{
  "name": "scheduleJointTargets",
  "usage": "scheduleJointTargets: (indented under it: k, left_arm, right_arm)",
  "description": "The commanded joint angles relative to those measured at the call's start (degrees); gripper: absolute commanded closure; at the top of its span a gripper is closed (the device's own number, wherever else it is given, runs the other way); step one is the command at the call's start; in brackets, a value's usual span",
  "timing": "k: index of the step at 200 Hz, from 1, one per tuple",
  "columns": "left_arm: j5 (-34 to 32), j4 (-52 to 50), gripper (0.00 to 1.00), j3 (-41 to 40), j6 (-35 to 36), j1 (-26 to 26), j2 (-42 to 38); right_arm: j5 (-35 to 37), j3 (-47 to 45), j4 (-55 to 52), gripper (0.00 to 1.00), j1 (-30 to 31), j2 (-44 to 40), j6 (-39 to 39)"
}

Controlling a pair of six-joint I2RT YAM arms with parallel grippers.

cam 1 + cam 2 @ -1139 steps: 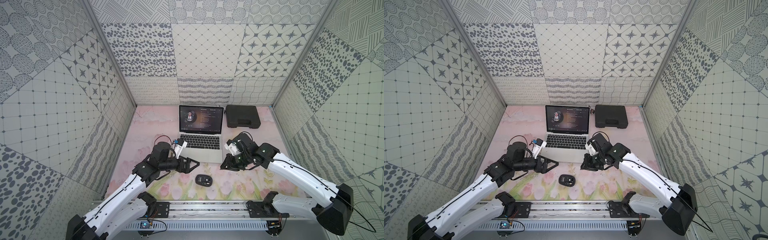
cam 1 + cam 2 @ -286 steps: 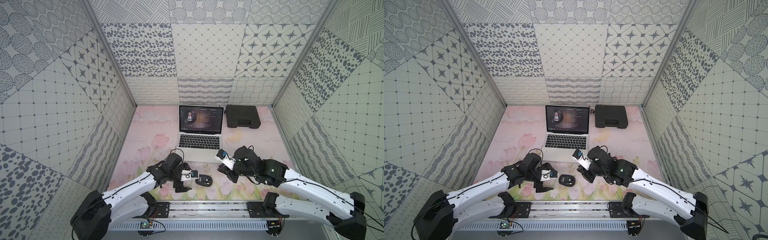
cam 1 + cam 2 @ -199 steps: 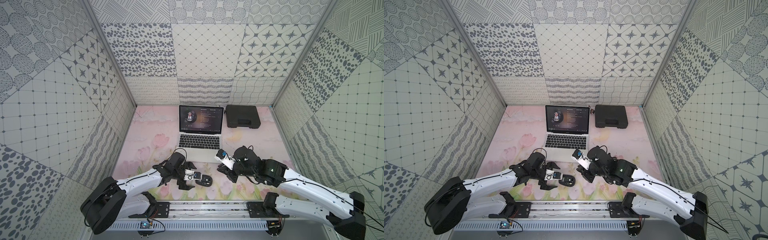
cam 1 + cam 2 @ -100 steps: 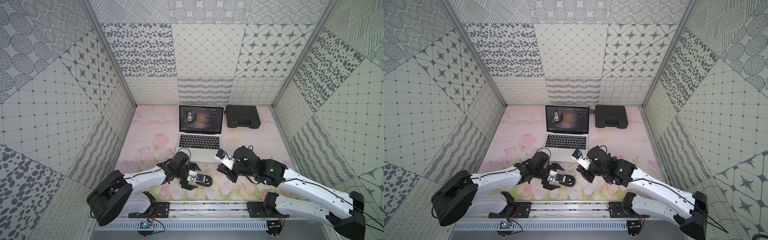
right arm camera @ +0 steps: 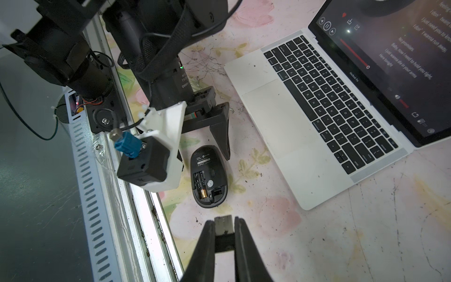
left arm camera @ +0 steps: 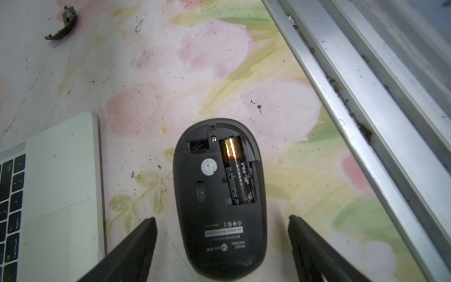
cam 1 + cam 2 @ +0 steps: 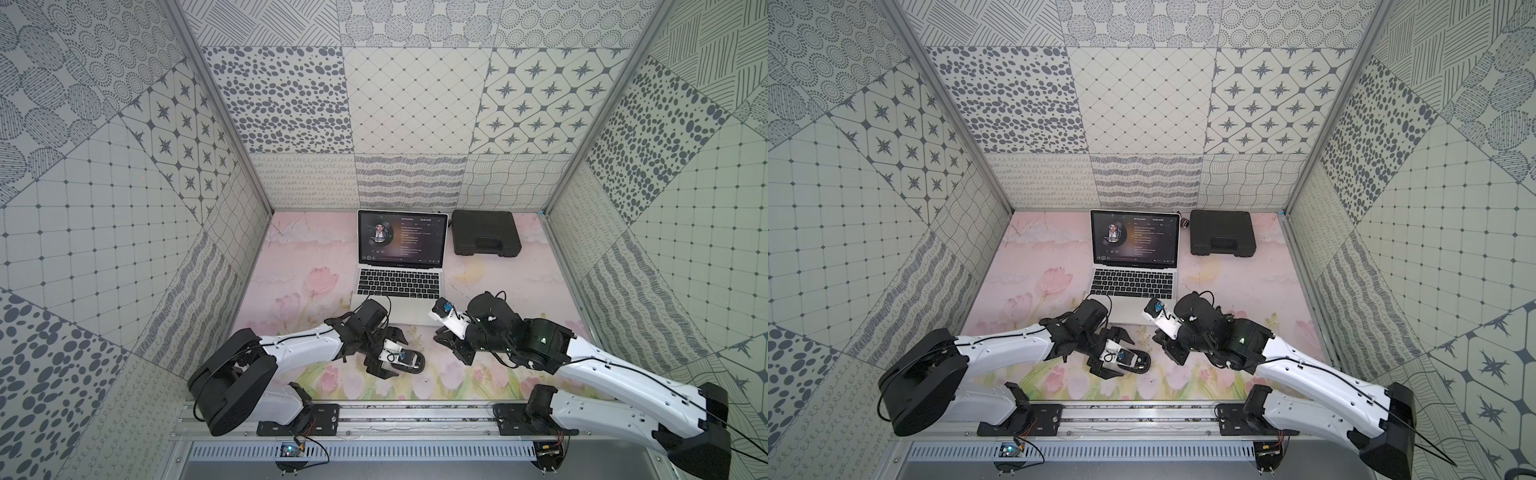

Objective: Remove the wireless mouse receiver from the laptop
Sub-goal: Pick up the mouse from the center of the board.

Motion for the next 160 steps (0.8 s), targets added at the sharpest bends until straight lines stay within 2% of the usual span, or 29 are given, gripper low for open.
scheduleJointTargets:
  k: [1, 37, 81, 109, 127, 160]
  left_arm:
    - [1.25, -6.80, 0.11, 1.78, 4.33, -0.85, 1.48]
    - [0.04, -8.85, 0.17, 4.38, 3.98, -1.41, 4.19]
    - [-1.16, -8.77, 0.32, 6.55, 1.32, -1.44, 6.18]
    - [-0.84, -8.33, 0.39, 7.95, -3.93, -1.29, 5.54]
    - [-0.28, -8.85, 0.41, 8.88, -7.34, -1.18, 4.10]
    - [-1.78, -13.02, 0.39, 10.84, -11.96, -1.24, 0.11]
  right_arm:
    - [0.22, 1.33, 1.88, 0.95, 0.23, -1.16, 0.67]
    - [0.22, 1.40, 1.97, 0.95, 0.23, -1.18, 0.60]
    - [1.01, 1.15, 1.97, 0.96, 0.23, -1.64, 0.51]
    - [1.72, 1.14, 1.84, 0.96, 0.23, -2.16, 0.66]
    - [2.59, 1.06, 1.31, 0.96, 0.23, -2.79, 0.55]
    - [3.72, 0.75, 0.46, 0.96, 0.14, -3.72, 0.53]
